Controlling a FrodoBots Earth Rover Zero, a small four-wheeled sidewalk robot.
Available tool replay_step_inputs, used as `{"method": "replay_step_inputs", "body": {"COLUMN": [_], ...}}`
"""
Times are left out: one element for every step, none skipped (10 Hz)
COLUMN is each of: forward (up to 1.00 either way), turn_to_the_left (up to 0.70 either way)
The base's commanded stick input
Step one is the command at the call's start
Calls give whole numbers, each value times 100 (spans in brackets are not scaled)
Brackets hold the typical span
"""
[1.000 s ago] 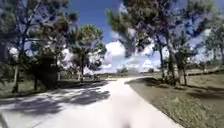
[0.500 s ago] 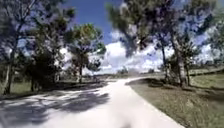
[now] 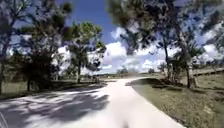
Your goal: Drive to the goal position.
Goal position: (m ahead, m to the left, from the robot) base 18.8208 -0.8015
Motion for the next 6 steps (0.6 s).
{"method": "replay_step_inputs", "body": {"forward": [70, 70, 70, 70, 70, 70], "turn_to_the_left": [0, 0, 0, 0, 0, 0]}}
